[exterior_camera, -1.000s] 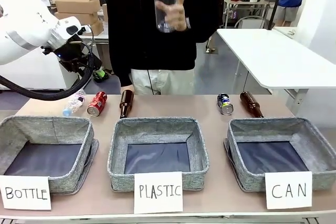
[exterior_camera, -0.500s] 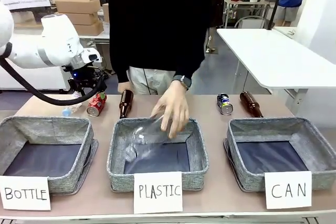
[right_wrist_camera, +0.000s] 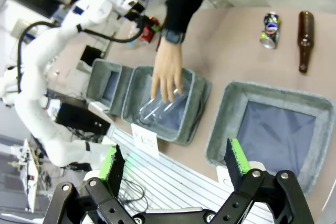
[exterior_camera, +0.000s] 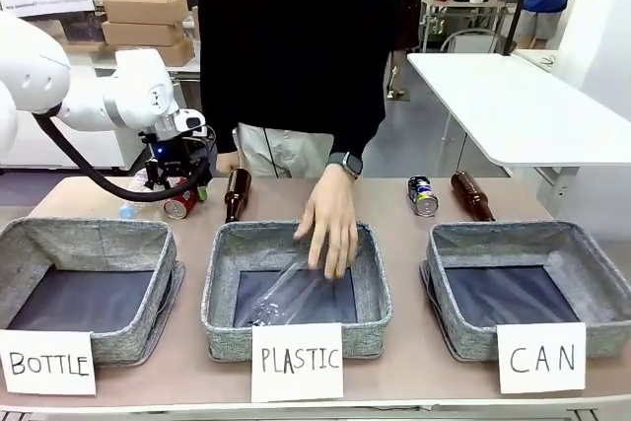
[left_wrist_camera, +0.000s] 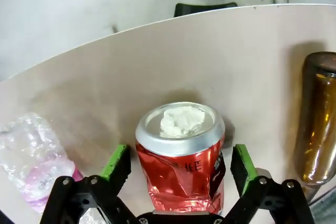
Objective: Sort the can waste into the basket.
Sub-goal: Pick up the can waste from the table and place it in the right Fabric basket.
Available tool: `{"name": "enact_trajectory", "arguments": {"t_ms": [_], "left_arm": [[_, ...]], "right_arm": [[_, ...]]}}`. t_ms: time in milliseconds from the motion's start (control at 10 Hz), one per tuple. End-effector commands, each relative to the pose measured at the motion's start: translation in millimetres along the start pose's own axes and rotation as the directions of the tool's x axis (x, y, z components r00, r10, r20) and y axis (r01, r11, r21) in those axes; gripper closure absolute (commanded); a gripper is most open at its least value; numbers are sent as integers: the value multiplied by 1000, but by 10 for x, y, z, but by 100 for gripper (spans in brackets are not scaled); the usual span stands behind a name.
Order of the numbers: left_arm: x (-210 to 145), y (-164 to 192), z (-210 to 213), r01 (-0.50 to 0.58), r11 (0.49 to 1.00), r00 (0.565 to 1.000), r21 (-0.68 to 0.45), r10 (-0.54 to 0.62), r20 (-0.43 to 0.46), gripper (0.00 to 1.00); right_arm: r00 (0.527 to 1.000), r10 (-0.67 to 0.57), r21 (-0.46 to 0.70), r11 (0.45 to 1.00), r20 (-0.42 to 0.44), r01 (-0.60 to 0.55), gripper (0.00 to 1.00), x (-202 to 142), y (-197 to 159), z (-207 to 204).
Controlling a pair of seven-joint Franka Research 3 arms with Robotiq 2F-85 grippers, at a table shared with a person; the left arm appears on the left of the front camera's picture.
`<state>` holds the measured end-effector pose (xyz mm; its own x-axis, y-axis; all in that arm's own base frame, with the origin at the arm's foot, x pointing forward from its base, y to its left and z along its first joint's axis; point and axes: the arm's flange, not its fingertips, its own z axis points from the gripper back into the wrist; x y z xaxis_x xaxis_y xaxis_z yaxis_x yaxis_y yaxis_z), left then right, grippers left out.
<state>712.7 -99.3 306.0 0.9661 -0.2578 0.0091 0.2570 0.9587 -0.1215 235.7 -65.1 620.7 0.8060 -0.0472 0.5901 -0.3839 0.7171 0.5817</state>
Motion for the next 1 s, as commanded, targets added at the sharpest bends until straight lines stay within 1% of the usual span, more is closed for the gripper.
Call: {"name": "enact_trajectory", "arguments": {"t_ms": [0,100,200,300,400,600,700,800,900], "left_arm": [[88,-14,106,-16,999,1000,27,17,-16,0],[99,-6,97,-10,999,1000,41,11,-23,37],[89,-12,89,-18,999,998,29,20,-56,60],[69,-20,88,-8,999,998,33,10,-56,97],[50,-19,95,-17,999,998,35,19,-52,100],[27,-27,118,-15,999,998,36,17,-57,100],[26,-30,129,-17,999,998,33,18,-56,96],[27,-33,137,-13,999,998,31,15,-55,100],[19,-37,149,-20,1000,998,18,21,-52,100]], "right_arm": [[1000,23,21,1000,8,-23,0,15,7,10],[1000,23,21,1000,8,-23,0,15,7,10],[1000,23,21,1000,8,-23,0,15,7,10],[1000,23,21,1000,8,-23,0,15,7,10],[1000,23,21,1000,8,-23,0,15,7,10],[1000,23,21,1000,8,-23,0,15,7,10],[1000,23,21,1000,8,-23,0,15,7,10],[1000,23,21,1000,8,-23,0,15,7,10],[1000,23,21,1000,8,-23,0,15,7,10]]}}
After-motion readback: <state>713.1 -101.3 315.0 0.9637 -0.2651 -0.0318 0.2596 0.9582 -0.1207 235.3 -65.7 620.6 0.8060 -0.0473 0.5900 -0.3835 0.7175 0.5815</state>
